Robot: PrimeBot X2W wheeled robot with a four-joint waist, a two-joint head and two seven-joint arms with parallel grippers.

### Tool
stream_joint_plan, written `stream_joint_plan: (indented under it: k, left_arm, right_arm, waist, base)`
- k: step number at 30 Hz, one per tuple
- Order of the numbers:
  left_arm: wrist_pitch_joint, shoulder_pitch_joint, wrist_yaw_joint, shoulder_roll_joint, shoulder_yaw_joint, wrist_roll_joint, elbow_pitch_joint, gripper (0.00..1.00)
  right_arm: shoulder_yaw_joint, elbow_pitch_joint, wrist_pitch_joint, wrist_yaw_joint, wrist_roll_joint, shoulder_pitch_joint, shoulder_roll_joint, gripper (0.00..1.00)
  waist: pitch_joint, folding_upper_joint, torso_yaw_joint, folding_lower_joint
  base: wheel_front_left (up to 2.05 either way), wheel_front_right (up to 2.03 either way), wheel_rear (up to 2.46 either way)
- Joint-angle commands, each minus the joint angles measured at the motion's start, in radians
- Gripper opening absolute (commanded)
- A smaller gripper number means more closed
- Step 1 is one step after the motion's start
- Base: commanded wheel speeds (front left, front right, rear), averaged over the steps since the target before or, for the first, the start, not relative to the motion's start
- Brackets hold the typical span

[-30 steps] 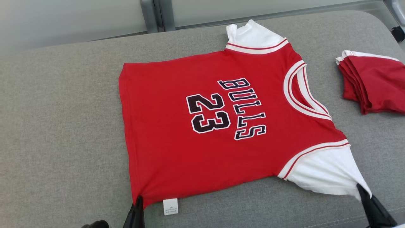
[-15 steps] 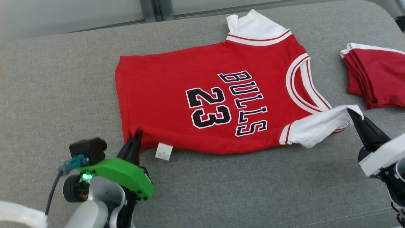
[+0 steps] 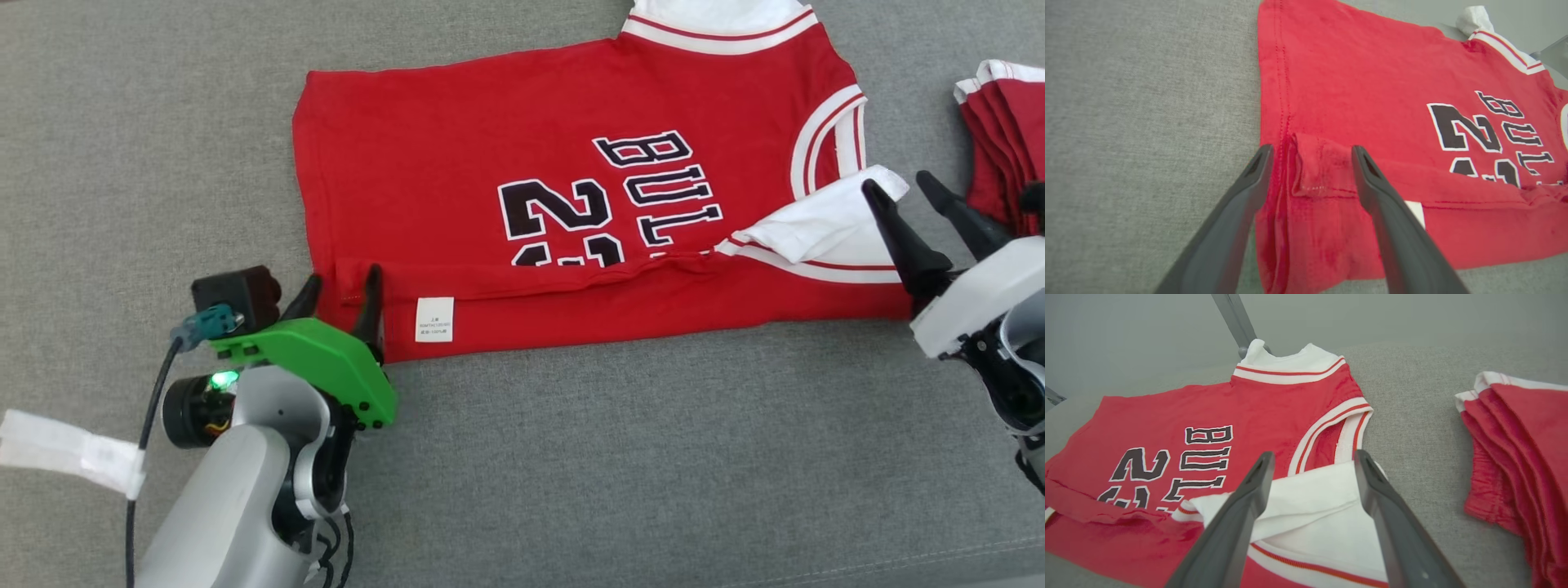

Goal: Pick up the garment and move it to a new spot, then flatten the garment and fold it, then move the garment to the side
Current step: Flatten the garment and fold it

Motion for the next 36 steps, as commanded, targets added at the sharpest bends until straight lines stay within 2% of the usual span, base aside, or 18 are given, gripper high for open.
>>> stream_joint_plan:
  k: [1,5,10,19,20,21,22,23,25,29,36]
  left_arm:
    - [-0.022,0.037,0.007,0.005,0.015,-0.005,-0.012,1.0]
    - [-0.052,0.124,0.009,0.02,0.036,-0.032,-0.086,1.0]
    - [-0.007,0.204,0.009,0.056,0.022,-0.04,-0.122,1.0]
    - [0.051,0.165,-0.036,0.04,-0.003,-0.09,-0.051,1.0]
    - [0.056,0.158,-0.046,0.038,-0.012,-0.09,-0.038,0.49]
    - [0.06,0.155,-0.054,0.03,-0.018,-0.097,-0.029,0.27]
    - [0.068,0.154,-0.068,0.025,-0.025,-0.106,-0.02,0.0]
    - [0.079,0.156,-0.081,0.025,-0.037,-0.111,-0.016,0.0]
    - [0.069,0.156,-0.091,0.026,-0.032,-0.115,-0.014,0.0]
    - [0.056,0.156,-0.088,0.078,-0.011,-0.087,-0.054,0.0]
    - [0.137,0.28,-0.076,0.18,-0.026,-0.107,-0.314,0.0]
  right_arm:
    - [-0.003,-0.011,-0.033,-0.001,-0.011,0.034,-0.03,1.0]
    - [-0.011,-0.036,-0.071,-0.001,-0.026,0.128,-0.091,1.0]
    - [0.009,-0.022,-0.027,-0.001,-0.068,0.195,-0.134,1.0]
    - [0.065,0.038,0.065,-0.001,-0.071,0.121,-0.081,1.0]
    - [0.081,0.045,0.081,-0.001,-0.07,0.109,-0.081,1.0]
    - [0.1,0.05,0.096,-0.001,-0.063,0.099,-0.076,1.0]
    - [0.124,0.052,0.115,0.0,-0.047,0.087,-0.067,0.82]
    - [0.136,0.056,0.126,0.0,-0.033,0.075,-0.064,0.0]
    - [0.17,0.067,0.154,0.0,-0.015,0.049,-0.085,0.0]
    - [0.181,0.056,0.174,-0.002,0.052,0.002,-0.153,0.0]
    - [0.173,-0.056,0.285,-0.002,0.232,0.072,-0.339,0.0]
  waist:
    - [-0.003,-0.0001,0.002,0.0]
    - [-0.018,-0.0001,-0.002,0.0]
    - [-0.003,-0.0001,-0.011,0.0]
    - [0.03,-0.0001,-0.007,0.0]
    - [0.031,-0.0001,-0.007,0.0]
    - [0.031,-0.0001,-0.007,0.0]
    - [0.03,-0.0001,-0.01,0.0]
    - [0.028,-0.0001,-0.012,0.0]
    - [0.017,-0.0001,-0.012,0.0]
    - [-0.02,-0.0001,-0.004,0.0]
    - [-0.085,-0.0001,0.001,0.0]
  base:
    - [0.0,0.0,0.0]
    - [0.0,0.0,0.0]
    - [0.0,0.0,0.0]
    - [0.0,0.0,0.0]
    - [0.0,0.0,0.0]
    - [0.0,0.0,0.0]
    - [0.0,0.0,0.0]
    - [0.0,0.0,0.0]
    - [0.0,0.0,0.0]
    - [0.0,0.0,0.0]
    - [0.0,0.0,0.0]
